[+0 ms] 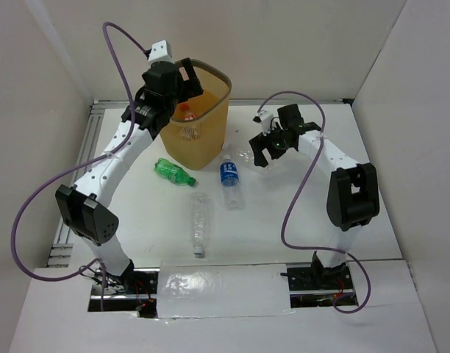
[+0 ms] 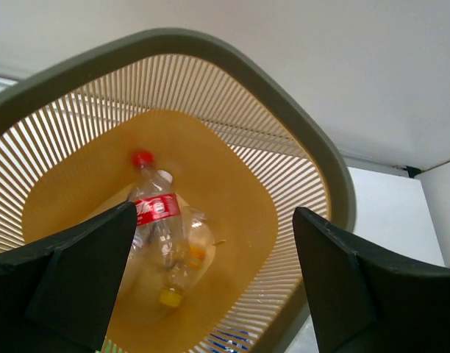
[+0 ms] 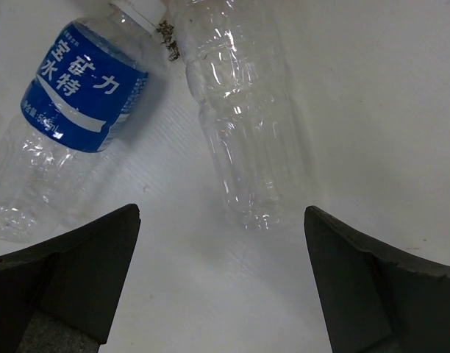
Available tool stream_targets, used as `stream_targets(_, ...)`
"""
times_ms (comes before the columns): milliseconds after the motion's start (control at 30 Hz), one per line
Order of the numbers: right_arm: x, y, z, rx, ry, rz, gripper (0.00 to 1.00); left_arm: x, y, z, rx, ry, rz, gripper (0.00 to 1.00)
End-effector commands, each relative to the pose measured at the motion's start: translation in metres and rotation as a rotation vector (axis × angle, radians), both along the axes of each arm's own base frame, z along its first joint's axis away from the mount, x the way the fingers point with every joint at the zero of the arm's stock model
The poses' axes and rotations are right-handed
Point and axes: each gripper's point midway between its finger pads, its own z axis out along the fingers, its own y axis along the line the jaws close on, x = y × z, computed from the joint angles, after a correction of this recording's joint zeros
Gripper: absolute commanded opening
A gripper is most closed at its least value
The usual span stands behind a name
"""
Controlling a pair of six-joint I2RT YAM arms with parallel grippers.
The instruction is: Put the plastic bottles in the bin
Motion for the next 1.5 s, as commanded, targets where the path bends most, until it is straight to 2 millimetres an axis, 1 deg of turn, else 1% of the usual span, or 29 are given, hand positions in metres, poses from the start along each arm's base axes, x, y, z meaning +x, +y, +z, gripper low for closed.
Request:
stream_targets(0,0.017,0.013,-0.01,-0.033,-0.032,0.023,0.99,-0.029,-0.002,0.084,0.005,-0.178,-0.056,1.0)
stream_targets(33,0.021,0.013,-0.01,-0.037,-0.037,0.03,0.99,-0.049,0.002,0.106,0.004,-0.218,-0.069,1.0)
stream_targets(133,0.027,0.019,-0.027,-0.076,-0.029,0.041,0.99,-0.094,-0.004,0.107,0.053,-0.212,-0.129,1.0)
stream_targets(167,0.033,0.022,-0.027,-0.086,-0.048,0.039,0.99,-0.123,0.004,0.102,0.05,-0.212,-0.153,1.0)
stream_targets(200,0.039,0.02,-0.034,-0.103,-0.051,0.026,0.99,-0.157,0.01,0.078,0.048,-0.173,-0.181,1.0)
stream_targets(233,0.039,0.025,-0.038,-0.105,-0.046,0.036,0.99,-0.161,0.004,0.073,0.058,-0.153,-0.201,1.0)
stream_targets(267,0.042,0.023,-0.042,-0.121,-0.042,0.027,0.99,-0.173,0.009,0.026,0.074,-0.054,-0.193,1.0)
stream_targets(300,0.046,0.018,-0.053,-0.152,-0.03,0.01,0.99,-0.206,0.021,0.025,0.037,-0.058,-0.201,1.0)
stream_targets(333,0.05,0.02,-0.055,-0.153,-0.03,0.01,0.99,-0.22,0.028,0.003,0.031,-0.008,-0.194,1.0)
stream_targets(367,0.05,0.019,-0.061,-0.161,-0.023,0.019,0.99,-0.236,0.034,-0.052,0.045,0.133,-0.186,1.0)
stream_targets(400,0.05,0.017,-0.065,-0.178,-0.021,0.022,0.99,-0.252,0.034,-0.071,0.023,0.18,-0.202,1.0)
stream_targets(467,0.049,0.02,-0.071,-0.171,-0.007,0.055,0.91,-0.279,0.039,-0.096,-0.045,0.233,-0.221,1.0)
stream_targets(500,0.05,0.02,-0.072,-0.164,-0.002,0.08,0.79,-0.29,0.033,-0.127,-0.081,0.316,-0.243,1.0)
stream_targets(600,0.037,0.017,-0.076,-0.154,0.064,0.112,0.57,-0.303,0.026,-0.16,-0.142,0.412,-0.256,1.0)
stream_targets(633,0.035,0.018,-0.058,-0.115,0.057,0.119,0.48,-0.303,0.024,-0.169,-0.138,0.444,-0.255,1.0)
stream_targets(700,0.031,0.009,-0.039,-0.082,0.041,0.107,0.41,-0.304,0.013,-0.192,-0.121,0.531,-0.272,1.0)
stream_targets(733,0.027,0.008,-0.014,-0.05,-0.004,0.11,0.38,-0.304,0.008,-0.197,-0.109,0.555,-0.284,1.0)
stream_targets(800,0.02,-0.007,0.011,-0.026,-0.022,0.085,0.35,-0.303,0.003,-0.222,-0.066,0.633,-0.25,1.0)
stream_targets(833,0.014,-0.01,0.023,-0.002,-0.028,0.084,0.35,-0.306,-0.002,-0.227,-0.042,0.647,-0.258,1.0)
stream_targets(867,0.006,-0.017,0.048,0.008,-0.067,0.082,0.33,-0.308,-0.003,-0.236,-0.021,0.664,-0.249,1.0)
stream_targets(933,0.0,-0.034,0.069,0.022,-0.092,0.046,0.29,-0.308,-0.01,-0.249,0.008,0.682,-0.231,1.0)
stream_targets(1000,-0.005,-0.05,0.105,0.048,-0.157,0.026,0.26,-0.312,-0.025,-0.256,0.031,0.67,-0.259,1.0)
stream_targets(1100,-0.007,-0.05,0.158,0.118,-0.261,0.057,0.26,-0.316,-0.036,-0.277,0.094,0.704,-0.258,1.0)
stream_targets(1133,-0.008,-0.047,0.176,0.132,-0.302,0.08,0.26,-0.315,-0.041,-0.279,0.095,0.701,-0.268,1.0)
stream_targets(1167,-0.01,-0.038,0.211,0.173,-0.377,0.131,0.26,-0.316,-0.041,-0.287,0.119,0.708,-0.263,1.0)
stream_targets(1267,-0.004,-0.01,0.261,0.246,-0.484,0.243,0.27,-0.312,-0.048,-0.289,0.099,0.676,-0.274,1.0)
stream_targets(1367,-0.003,0.024,0.291,0.298,-0.581,0.349,0.29,-0.306,-0.046,-0.287,0.101,0.639,-0.261,1.0)
stream_targets(1400,0.005,0.033,0.301,0.312,-0.636,0.367,0.31,-0.306,-0.046,-0.287,0.101,0.638,-0.261,1.0)
stream_targets(1467,0.001,0.062,0.319,0.366,-0.684,0.419,0.33,-0.308,-0.046,-0.289,0.11,0.632,-0.263,1.0)
